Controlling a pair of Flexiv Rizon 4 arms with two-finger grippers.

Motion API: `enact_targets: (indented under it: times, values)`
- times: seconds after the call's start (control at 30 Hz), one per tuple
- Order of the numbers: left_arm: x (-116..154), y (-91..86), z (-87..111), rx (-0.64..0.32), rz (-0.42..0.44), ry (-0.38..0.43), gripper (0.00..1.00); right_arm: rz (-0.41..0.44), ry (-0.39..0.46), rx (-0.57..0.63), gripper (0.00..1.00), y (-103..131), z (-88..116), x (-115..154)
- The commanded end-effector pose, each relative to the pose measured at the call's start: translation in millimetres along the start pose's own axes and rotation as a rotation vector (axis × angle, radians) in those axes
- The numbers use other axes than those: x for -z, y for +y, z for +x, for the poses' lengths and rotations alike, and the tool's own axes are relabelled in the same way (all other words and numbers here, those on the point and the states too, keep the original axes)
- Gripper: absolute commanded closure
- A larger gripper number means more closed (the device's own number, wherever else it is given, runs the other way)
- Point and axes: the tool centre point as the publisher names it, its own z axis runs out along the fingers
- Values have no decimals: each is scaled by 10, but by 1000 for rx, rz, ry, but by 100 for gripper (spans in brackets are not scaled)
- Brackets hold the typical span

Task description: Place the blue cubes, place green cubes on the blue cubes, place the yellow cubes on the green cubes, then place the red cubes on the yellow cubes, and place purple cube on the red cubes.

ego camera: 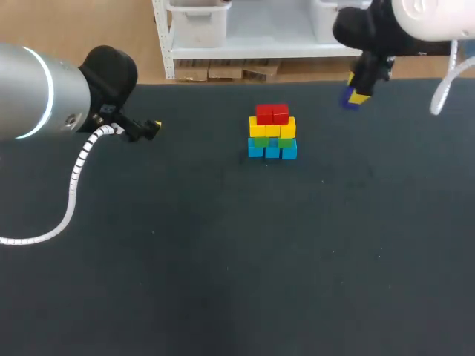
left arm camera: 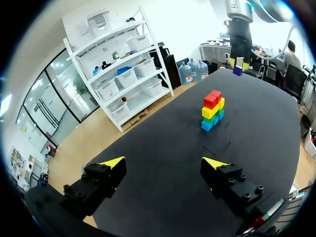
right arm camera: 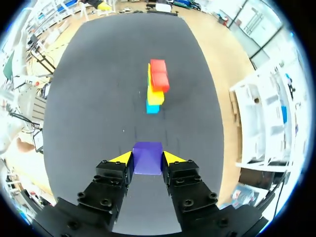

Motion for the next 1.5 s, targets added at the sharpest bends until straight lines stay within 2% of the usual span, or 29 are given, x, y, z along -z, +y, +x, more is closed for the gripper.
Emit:
enact_targets:
  times: [0.03, 0.33, 0.47, 0.67, 0.93, 1.13, 1.23, 1.33, 1.5]
  values:
    - [-1, 6, 3, 0, 2, -2, 0, -17, 6, 29, 100, -64, -195, 28]
    - [-1, 6, 3, 0, 2, -2, 0, -54, 25, 119, 99, -136, -591, -15]
    - [-1, 6, 3, 0, 2, -2, 0, -68, 29, 144, 99, -167, -707, -9]
    - [-1, 6, 3, 0, 2, -2, 0, -78, 27, 157, 99, -186, -794, 20]
    - [-1, 6, 3, 0, 2, -2, 0, -139, 9, 155, 100, -183, -947, -85]
    - [-1, 6, 3, 0, 2, -2, 0, -188, 37, 154, 99, -150, -1055, -163]
    - [-1, 6, 3, 0, 2, -2, 0, -194, 42, 149, 95, -156, -1106, -167]
    - [-1, 6, 3, 0, 2, -2, 0, -191, 62, 152, 100, -152, -1143, -181]
    - [-1, 6, 3, 0, 2, -2, 0, -194, 80, 142, 100, -168, -1157, -208]
